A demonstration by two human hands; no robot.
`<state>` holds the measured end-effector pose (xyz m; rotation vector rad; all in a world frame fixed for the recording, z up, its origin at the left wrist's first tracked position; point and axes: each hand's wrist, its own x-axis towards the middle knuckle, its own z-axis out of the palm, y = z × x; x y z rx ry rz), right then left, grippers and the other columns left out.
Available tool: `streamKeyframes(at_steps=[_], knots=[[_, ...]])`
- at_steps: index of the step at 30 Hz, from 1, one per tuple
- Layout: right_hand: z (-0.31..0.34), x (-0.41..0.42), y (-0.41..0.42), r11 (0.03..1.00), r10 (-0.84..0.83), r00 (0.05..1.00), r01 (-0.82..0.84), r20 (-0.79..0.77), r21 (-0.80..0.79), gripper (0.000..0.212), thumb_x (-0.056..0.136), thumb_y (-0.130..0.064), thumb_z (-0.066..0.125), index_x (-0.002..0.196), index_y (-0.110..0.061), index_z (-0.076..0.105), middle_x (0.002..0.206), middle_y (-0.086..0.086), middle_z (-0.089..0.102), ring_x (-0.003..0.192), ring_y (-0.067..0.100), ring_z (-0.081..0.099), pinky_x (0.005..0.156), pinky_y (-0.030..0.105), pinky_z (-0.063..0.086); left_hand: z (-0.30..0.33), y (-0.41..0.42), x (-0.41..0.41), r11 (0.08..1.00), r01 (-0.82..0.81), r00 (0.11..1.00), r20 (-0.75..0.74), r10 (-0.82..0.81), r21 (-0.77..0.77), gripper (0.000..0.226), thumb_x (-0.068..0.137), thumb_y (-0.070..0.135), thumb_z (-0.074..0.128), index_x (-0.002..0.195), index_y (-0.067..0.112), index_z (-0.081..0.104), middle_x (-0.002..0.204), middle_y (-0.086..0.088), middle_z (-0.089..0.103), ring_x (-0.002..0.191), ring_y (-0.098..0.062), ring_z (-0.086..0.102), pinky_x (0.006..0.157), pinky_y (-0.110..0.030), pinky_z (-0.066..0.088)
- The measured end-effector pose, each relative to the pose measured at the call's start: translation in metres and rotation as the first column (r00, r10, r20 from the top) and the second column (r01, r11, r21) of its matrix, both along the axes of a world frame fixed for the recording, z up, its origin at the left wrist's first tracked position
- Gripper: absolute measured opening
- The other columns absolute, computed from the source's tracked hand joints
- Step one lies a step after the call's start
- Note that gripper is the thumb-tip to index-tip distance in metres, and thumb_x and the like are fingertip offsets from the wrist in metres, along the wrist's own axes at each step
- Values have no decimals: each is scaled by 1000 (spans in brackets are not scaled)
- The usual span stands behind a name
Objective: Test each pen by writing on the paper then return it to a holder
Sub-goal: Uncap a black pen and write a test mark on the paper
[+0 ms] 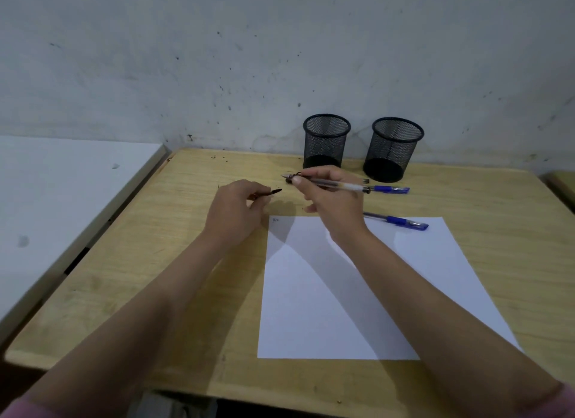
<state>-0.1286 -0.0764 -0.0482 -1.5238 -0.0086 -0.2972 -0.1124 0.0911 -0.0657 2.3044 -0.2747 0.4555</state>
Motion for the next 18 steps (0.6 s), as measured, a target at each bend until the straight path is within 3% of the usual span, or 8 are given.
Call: streamKeyframes(at_steps=[6, 14, 18], knots=[[13, -18, -12, 999, 24, 1000, -23, 15, -48, 7, 81, -9, 70, 83, -15, 72, 71, -2, 66, 58, -1, 59, 46, 19, 48, 24, -14, -15, 979, 25, 999, 27, -20, -204, 15, 80, 8, 69, 95, 9, 72, 88, 2, 69, 76, -2, 63, 73, -6, 46], [24, -34, -21, 990, 124, 990, -120, 60, -71, 6, 81, -8, 71, 85, -12, 71, 75, 5, 66, 68, 10, 61, 49, 23, 52, 40, -26, -36, 961, 162, 982, 131, -135, -224, 16, 78, 3, 69, 91, 11, 73, 83, 3, 69, 80, -7, 64, 78, -16, 49], [30, -43, -23, 979, 198, 973, -203, 114, 34, 6, 83, 0, 66, 85, -6, 66, 70, 8, 61, 61, 6, 60, 53, 24, 55, 47, -29, -47, 956, 191, 965, 221, -141, -221, 18, 76, -4, 67, 87, 10, 72, 77, 7, 65, 74, -2, 61, 72, -14, 46]])
